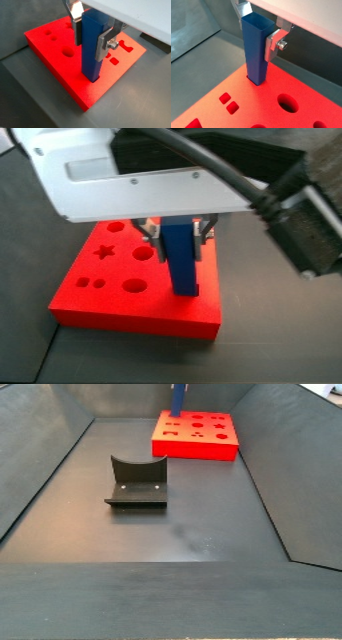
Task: Pick up the rectangle object. Move up. Place the rectangle object on the fixture. Regrasp the rectangle object. Move to above the board. Insert the rectangle object.
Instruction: Insert the rectangle object.
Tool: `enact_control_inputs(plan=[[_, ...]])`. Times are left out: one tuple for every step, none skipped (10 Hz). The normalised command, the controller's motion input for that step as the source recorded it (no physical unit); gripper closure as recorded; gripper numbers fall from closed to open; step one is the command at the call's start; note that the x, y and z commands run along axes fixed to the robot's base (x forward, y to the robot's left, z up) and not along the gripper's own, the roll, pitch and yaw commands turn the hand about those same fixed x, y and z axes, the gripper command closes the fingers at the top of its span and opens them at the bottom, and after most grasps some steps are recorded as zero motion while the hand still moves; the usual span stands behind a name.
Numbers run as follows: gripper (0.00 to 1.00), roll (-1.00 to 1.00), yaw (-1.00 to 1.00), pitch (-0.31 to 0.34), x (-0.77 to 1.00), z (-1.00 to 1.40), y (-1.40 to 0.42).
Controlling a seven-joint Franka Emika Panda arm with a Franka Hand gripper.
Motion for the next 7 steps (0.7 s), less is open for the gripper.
enact_control_inputs(plan=[[1.0,0.02,0.09,0.024,0.31,-0.39,0.21],[1.0,0.08,0.14,0.01,0.23,-0.27,0.06],[1.0,0.12,0.01,0.273,0.68,-0.54,0.09],[1.0,0.0,-0.01,0.354,0.87,-0.57,0.14],[1.0,0.0,-0.02,0.389,0.8,-0.52,0.14],[1.0,0.0,-0.06,0.413,0.71,-0.44,0.11],[1.0,-0.11,-0.16,0.357,0.62,-0.43,0.08]])
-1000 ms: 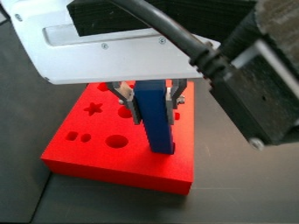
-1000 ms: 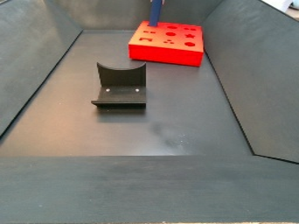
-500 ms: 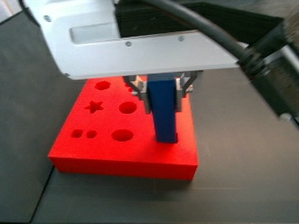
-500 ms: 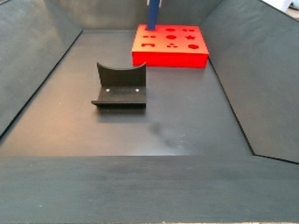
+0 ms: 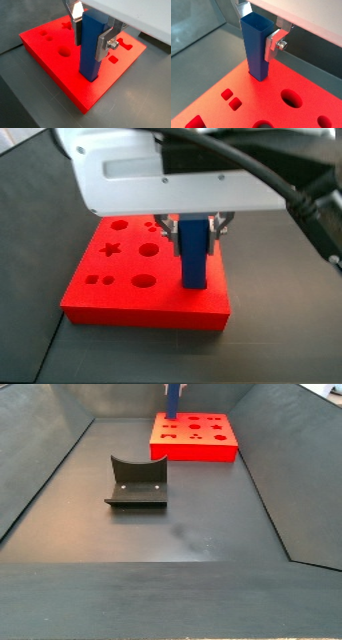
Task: Pick up the rectangle object. Move up. Place the rectangle object on the fixture. Regrasp the rectangle object. Move to above the board. Insert the rectangle object.
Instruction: Insert the rectangle object.
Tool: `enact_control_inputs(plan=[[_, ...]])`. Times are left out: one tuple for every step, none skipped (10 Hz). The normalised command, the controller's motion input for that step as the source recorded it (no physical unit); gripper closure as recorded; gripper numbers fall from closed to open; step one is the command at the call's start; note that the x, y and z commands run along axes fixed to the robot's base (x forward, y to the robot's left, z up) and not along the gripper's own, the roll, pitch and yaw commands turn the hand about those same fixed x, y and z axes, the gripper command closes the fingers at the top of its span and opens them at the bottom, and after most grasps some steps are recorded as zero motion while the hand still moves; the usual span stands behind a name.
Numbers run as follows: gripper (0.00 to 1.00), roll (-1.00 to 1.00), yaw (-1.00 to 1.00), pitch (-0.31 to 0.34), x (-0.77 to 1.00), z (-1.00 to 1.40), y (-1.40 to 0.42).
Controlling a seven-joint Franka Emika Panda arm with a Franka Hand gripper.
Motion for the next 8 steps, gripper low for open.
enact_control_inputs(plan=[[1.0,-0.12,-0.13,0.18,0.29,-0.44,0.11],[1.0,0.03,-0.05,0.0,0.03,-0.36,0.0],[1.0,0.11,0.0,-0.131,0.0,-0.47,0.0],[1.0,0.03,0.0,-0.181,0.0,-0.29,0.0],[1.0,0.0,-0.02,-0.004,0.0,0.0,0.0],[1.0,0.0,0.0,-0.034,0.0,-0.02,0.0],[1.0,0.0,0.0,-0.049,0.0,-0.01,0.0],[1.0,0.0,0.0,0.0,0.0,0.0,0.0]])
